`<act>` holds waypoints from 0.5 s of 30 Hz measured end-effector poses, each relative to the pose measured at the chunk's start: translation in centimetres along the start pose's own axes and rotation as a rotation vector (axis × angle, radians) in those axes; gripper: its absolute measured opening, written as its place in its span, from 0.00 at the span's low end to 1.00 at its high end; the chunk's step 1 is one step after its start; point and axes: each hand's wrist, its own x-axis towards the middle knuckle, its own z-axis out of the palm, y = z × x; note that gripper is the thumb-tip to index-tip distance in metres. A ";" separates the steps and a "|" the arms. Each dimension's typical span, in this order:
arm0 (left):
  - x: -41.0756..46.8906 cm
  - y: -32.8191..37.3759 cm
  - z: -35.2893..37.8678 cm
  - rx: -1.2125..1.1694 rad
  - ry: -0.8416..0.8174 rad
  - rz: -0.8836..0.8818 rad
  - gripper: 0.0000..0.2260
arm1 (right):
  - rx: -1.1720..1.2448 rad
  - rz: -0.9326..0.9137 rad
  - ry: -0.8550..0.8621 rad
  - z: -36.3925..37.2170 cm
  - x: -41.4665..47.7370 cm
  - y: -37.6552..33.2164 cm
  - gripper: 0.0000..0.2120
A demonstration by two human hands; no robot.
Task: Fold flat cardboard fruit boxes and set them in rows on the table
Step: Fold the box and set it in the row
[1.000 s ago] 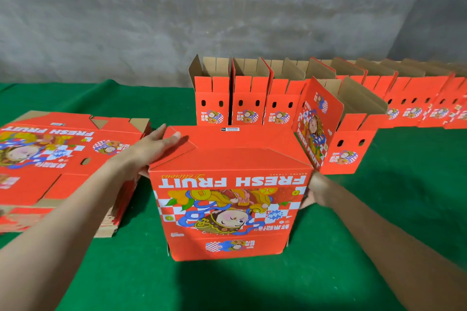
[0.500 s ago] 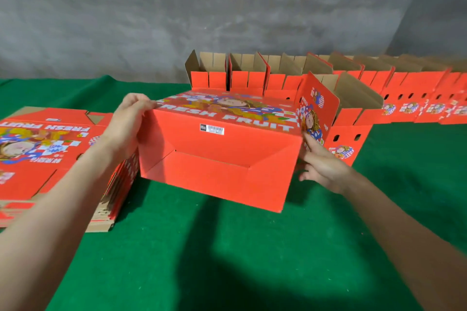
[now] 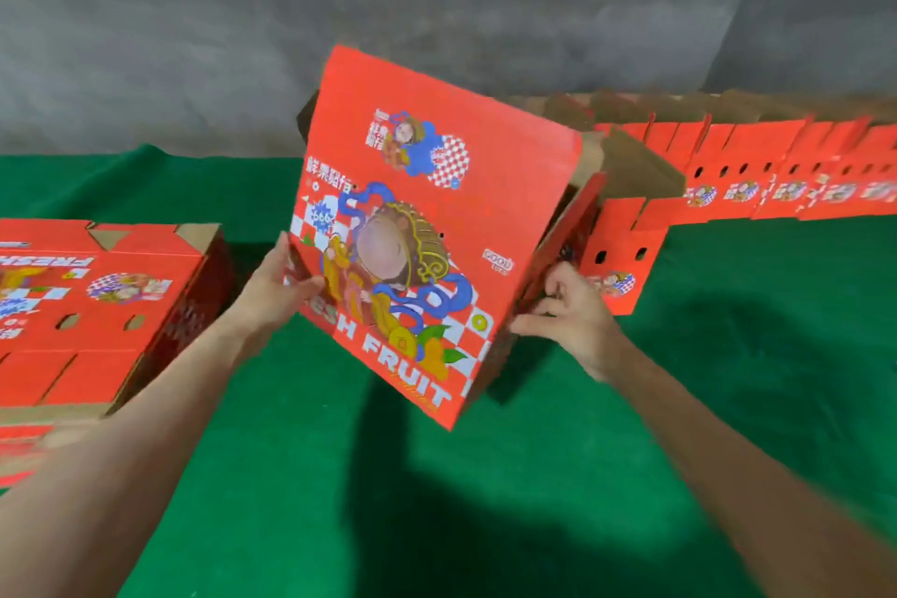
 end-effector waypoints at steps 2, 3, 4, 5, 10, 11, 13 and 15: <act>0.5 0.3 2.5 0.167 -0.077 0.000 0.27 | -0.150 -0.017 0.035 0.0 0.6 1.4 0.25; 0.8 0.6 3.8 0.228 -0.100 0.026 0.28 | -0.210 -0.016 0.055 0.0 1.0 2.2 0.25; 1.0 0.9 5.1 0.258 -0.112 0.046 0.29 | -0.252 -0.008 0.073 -0.1 1.4 3.1 0.25; 1.2 1.1 6.1 0.261 -0.110 0.049 0.28 | -0.283 0.007 0.087 -0.3 1.9 4.0 0.25; 2.1 2.1 9.3 0.192 -0.100 -0.047 0.23 | -0.361 0.041 0.170 -1.3 4.7 7.4 0.22; 2.3 2.3 9.9 0.184 -0.103 -0.053 0.22 | -0.385 0.034 0.197 -1.6 5.4 7.9 0.21; 2.8 2.8 11.5 0.153 -0.116 -0.060 0.23 | -0.439 0.024 0.226 -2.0 6.7 9.0 0.15; 3.7 3.7 13.3 0.118 -0.140 -0.074 0.24 | -0.469 0.073 0.253 -2.8 8.0 10.1 0.13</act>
